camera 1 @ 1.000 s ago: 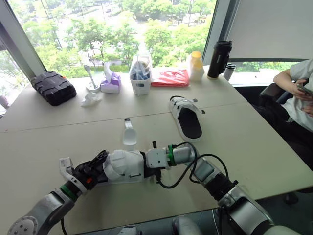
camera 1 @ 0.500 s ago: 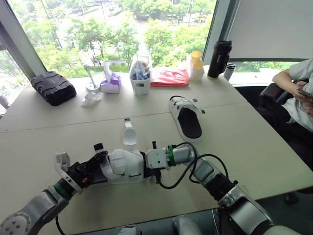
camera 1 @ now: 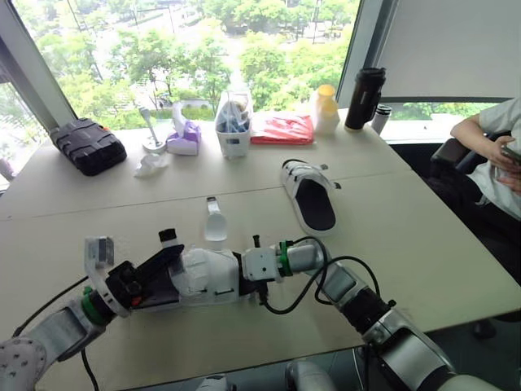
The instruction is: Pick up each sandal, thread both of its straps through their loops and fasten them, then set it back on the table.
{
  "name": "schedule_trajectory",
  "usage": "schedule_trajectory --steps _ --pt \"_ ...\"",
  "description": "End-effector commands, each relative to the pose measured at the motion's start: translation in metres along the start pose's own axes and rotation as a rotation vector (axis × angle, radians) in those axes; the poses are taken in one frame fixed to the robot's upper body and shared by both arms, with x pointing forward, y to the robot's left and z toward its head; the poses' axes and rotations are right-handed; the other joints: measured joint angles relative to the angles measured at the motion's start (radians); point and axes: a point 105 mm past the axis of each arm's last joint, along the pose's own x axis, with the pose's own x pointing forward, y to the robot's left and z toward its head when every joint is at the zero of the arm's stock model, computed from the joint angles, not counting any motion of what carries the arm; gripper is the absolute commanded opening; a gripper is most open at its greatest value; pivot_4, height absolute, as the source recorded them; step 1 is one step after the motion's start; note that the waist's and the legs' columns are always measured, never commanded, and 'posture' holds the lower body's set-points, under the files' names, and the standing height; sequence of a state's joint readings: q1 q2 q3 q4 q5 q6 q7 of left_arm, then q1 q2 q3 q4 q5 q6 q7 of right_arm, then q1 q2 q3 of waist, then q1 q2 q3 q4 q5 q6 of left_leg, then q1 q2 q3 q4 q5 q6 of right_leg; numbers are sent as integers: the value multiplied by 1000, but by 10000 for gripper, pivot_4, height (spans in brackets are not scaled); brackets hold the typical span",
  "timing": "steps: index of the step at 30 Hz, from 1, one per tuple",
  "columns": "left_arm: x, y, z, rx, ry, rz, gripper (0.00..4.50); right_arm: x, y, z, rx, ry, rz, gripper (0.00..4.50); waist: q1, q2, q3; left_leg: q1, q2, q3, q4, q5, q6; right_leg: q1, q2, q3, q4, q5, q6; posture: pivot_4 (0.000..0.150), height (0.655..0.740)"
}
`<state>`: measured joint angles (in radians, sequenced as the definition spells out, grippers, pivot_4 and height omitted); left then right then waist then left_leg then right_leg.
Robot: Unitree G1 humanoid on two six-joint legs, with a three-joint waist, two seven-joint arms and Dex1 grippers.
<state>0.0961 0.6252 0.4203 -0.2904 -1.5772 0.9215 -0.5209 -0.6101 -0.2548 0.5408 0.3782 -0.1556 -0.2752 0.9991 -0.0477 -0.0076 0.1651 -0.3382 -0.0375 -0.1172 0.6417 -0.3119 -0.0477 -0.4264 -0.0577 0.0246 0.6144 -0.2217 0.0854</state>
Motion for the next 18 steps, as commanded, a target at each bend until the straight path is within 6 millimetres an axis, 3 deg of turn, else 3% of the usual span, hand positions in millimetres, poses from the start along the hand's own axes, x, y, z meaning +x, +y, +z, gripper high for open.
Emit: schedule_trajectory --steps 1,11,18 --pt "9 -3 -1 90 58 -74 466 4 19 -23 50 87 67 0 0 0 0 0 0 0 -1 0 0 0 0 0 0 0 0 1500 7400" --pt "15 48 13 135 40 -7 466 1 21 -23 28 89 82 0 0 0 0 0 0 0 -2 0 0 -1 1 0 -1 0 0 1500 7400" --pt "20 61 19 127 24 -36 466 -1 23 -24 30 90 89 0 3 -1 1 0 0 0 -2 0 0 -1 0 0 -1 0 0 1500 7400"
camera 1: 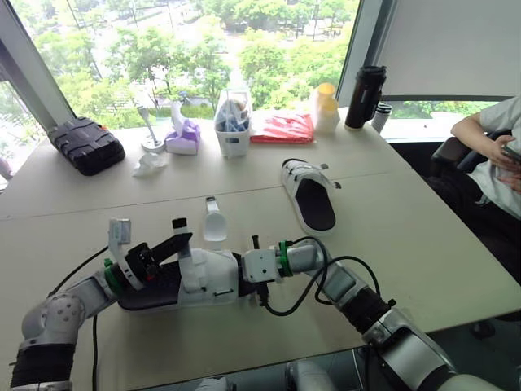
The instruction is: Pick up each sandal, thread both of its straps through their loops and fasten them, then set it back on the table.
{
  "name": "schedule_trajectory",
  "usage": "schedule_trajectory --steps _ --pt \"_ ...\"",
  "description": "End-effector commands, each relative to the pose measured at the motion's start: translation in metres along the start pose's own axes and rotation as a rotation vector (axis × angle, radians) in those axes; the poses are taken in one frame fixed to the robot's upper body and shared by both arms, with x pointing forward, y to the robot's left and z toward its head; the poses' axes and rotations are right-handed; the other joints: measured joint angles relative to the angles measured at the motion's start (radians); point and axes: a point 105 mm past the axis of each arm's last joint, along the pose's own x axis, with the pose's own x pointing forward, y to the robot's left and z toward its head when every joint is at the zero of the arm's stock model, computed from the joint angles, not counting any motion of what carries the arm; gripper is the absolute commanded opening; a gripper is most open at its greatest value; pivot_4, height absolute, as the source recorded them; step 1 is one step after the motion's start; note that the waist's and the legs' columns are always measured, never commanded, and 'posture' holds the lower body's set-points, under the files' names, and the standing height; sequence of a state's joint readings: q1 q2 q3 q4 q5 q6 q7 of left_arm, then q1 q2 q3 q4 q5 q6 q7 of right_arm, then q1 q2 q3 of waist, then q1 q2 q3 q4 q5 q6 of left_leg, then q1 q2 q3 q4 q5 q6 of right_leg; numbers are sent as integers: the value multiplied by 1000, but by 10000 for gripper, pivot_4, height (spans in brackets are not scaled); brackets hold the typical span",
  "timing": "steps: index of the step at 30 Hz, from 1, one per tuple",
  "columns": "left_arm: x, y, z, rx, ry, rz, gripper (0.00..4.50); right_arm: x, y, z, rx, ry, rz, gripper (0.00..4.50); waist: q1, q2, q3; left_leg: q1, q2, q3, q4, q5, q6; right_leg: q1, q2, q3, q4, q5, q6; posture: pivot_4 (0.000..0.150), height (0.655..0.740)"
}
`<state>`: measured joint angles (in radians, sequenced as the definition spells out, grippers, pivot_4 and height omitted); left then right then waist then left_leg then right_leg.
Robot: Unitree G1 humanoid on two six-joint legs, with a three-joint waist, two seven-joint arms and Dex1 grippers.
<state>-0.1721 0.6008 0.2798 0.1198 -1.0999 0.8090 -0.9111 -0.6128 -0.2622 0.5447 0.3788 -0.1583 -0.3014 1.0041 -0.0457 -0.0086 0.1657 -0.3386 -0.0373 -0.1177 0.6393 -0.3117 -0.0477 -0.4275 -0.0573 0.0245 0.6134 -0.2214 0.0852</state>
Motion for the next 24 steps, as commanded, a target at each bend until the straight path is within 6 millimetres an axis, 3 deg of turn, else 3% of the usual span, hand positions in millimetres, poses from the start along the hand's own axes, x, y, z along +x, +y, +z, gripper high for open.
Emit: schedule_trajectory --steps 1,10,24 --pt "4 1 9 24 -31 -38 466 1 23 -24 57 92 81 0 2 0 0 0 0 0 0 0 0 0 0 0 0 0 0 1500 7400" --pt "22 -6 17 28 -34 -134 466 1 23 -23 57 92 83 0 2 -1 0 0 0 0 0 0 0 0 0 0 0 0 0 1500 7400" --pt "46 5 8 41 56 -13 466 1 25 -24 58 94 82 0 3 -2 1 0 0 -1 0 0 -1 0 -1 0 0 2 3 1500 7400"
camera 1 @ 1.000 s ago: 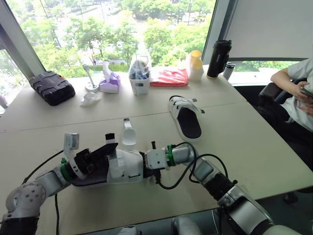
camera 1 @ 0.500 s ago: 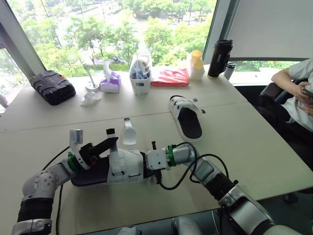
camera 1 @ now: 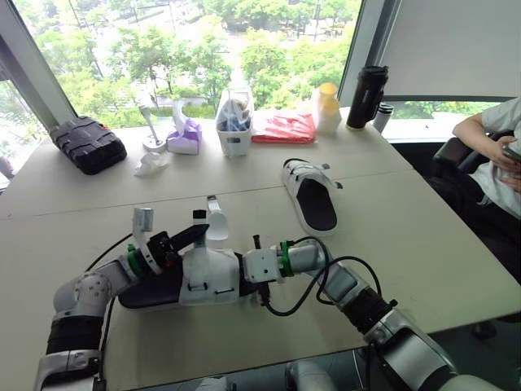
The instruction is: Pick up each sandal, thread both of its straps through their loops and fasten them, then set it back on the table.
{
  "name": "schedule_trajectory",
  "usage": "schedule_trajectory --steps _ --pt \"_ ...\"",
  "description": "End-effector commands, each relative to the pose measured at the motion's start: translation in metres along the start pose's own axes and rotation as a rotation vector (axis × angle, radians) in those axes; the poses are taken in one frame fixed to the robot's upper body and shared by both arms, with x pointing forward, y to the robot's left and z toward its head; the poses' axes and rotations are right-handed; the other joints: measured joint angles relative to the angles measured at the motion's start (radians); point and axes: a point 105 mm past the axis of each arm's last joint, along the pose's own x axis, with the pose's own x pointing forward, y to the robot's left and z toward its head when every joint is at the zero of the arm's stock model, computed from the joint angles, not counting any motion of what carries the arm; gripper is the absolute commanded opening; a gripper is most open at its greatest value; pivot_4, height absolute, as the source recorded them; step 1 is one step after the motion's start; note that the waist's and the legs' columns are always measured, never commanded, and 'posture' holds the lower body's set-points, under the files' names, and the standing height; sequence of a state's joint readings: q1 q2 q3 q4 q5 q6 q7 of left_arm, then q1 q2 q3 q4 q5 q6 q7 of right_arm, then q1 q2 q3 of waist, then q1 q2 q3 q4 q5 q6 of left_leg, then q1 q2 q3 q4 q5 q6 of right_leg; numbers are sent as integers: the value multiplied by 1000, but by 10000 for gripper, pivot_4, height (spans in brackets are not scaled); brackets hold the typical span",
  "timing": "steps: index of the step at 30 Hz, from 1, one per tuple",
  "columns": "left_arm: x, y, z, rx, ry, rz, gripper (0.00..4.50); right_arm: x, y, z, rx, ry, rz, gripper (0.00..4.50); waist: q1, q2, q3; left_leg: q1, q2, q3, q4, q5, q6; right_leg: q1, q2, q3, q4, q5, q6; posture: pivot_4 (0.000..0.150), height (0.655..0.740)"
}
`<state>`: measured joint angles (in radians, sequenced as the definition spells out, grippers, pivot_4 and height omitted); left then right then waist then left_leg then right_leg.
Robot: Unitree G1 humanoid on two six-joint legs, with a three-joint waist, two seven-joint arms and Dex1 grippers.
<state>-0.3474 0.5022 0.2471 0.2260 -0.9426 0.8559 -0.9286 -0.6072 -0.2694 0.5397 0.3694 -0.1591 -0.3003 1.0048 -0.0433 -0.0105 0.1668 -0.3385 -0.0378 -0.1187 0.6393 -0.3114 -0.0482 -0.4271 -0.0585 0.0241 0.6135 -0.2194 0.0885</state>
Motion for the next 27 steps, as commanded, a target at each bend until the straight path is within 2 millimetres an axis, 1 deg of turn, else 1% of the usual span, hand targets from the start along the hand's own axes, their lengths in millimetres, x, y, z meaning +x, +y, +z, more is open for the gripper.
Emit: schedule_trajectory --steps 1,3,5,10,13,16,21,27 --pt "7 -3 9 50 7 16 466 3 25 -23 59 91 86 0 1 0 0 0 0 0 0 0 0 0 0 0 0 0 0 1500 7400" --pt "6 -2 11 54 -2 31 466 3 25 -23 58 91 87 0 1 0 0 0 0 0 0 0 0 0 0 0 0 0 0 1500 7400" --pt "4 -6 17 55 -25 34 466 3 25 -23 59 91 86 0 1 0 0 0 0 0 0 0 -1 0 0 0 0 0 0 1500 7400" --pt "1 -22 26 52 -73 18 466 4 26 -23 61 91 86 0 0 0 0 0 0 -3 0 1 -1 0 -1 0 0 0 1 1500 7400" --pt "1 -41 27 54 -93 -15 466 5 26 -22 62 90 88 0 0 -1 1 0 0 -4 0 1 -1 0 -2 0 0 1 1 1500 7400" --pt "0 -48 26 48 -107 -11 466 5 26 -22 61 89 89 0 0 -2 1 0 0 -4 0 1 -2 0 -2 -1 0 1 1 1500 7400" --pt "-1 -49 24 31 -123 19 466 5 27 -22 62 89 90 0 0 -2 2 0 -1 -4 0 2 -4 0 -2 -1 0 1 1 1500 7400" --pt "-7 -36 19 6 -138 69 466 5 27 -23 61 92 92 0 0 -2 2 0 -1 -4 0 2 -4 0 -2 -1 0 0 1 1500 7400"
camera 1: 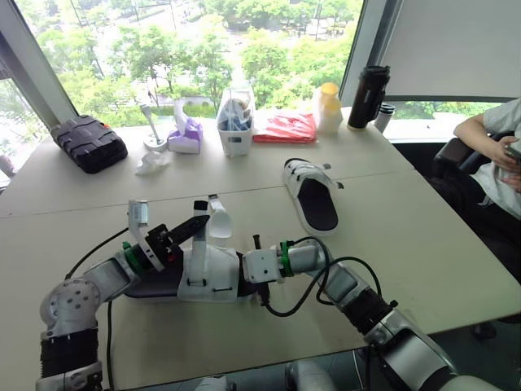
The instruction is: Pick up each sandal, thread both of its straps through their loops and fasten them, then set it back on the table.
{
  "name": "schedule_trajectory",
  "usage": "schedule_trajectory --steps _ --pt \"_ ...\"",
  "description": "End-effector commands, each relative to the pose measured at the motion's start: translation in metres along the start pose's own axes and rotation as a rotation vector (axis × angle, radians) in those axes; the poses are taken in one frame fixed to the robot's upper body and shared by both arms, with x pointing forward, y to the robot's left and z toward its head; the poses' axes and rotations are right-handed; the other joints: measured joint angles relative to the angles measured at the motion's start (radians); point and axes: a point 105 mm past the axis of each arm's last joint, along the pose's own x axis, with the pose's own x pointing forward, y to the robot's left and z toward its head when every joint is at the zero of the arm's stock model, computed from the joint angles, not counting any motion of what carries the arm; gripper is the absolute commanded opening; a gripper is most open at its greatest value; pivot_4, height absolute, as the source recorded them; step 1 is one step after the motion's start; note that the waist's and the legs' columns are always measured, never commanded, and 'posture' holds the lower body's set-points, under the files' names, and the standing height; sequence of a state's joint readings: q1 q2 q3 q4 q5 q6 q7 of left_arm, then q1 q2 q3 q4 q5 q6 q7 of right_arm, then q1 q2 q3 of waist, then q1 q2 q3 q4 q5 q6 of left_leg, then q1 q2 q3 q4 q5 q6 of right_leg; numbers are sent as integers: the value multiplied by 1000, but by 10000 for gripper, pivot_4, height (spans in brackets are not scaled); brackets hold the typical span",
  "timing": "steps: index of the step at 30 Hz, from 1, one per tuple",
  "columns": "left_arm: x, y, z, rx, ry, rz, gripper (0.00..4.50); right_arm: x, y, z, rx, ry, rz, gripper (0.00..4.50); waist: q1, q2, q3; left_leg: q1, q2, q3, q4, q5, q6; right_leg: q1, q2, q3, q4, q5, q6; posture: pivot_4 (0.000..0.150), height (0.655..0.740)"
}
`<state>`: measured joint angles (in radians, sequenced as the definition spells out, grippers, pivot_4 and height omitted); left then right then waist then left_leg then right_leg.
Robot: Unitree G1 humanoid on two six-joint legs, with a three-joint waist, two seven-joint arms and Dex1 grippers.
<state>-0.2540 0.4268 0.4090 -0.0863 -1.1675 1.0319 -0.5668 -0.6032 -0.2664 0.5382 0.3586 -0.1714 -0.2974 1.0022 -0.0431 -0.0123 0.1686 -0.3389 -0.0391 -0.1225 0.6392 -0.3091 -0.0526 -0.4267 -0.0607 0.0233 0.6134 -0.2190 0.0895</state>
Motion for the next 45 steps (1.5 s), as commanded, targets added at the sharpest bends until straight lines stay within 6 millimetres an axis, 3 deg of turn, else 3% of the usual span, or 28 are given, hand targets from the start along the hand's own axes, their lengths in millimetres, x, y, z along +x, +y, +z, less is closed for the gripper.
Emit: schedule_trajectory --steps 1,16,23,27,33,39,45 --pt "-4 0 8 28 -53 1 466 4 27 -24 69 89 94 0 0 0 0 0 0 0 0 0 0 0 0 0 0 0 0 1500 7400" --pt "1 36 -2 54 1 106 466 3 27 -25 67 94 94 0 0 0 0 0 0 4 0 0 -1 0 0 0 0 0 -1 1500 7400" --pt "-13 47 -10 -9 34 148 466 2 27 -25 69 97 90 0 0 0 0 0 0 4 -1 0 -1 0 0 0 0 1 -2 1500 7400" --pt "-17 52 -9 -5 32 176 13834 4 26 -25 57 96 87 0 -1 0 0 1 0 4 -1 0 -1 0 0 0 0 1 -2 1500 7400" --pt "-23 65 -11 144 108 283 44567 5 25 -24 60 92 88 0 0 2 -1 2 0 4 -2 1 -1 1 0 0 0 1 -2 1500 7400" --pt "-25 70 -1 220 137 377 44567 6 25 -24 59 91 87 0 -1 4 -2 4 1 3 -3 2 -3 2 1 0 1 -1 -3 1500 7400" --pt "-19 55 13 258 73 310 44567 7 25 -24 58 88 88 0 0 4 -2 4 1 3 -3 2 -3 2 1 0 1 0 -1 1500 7400"
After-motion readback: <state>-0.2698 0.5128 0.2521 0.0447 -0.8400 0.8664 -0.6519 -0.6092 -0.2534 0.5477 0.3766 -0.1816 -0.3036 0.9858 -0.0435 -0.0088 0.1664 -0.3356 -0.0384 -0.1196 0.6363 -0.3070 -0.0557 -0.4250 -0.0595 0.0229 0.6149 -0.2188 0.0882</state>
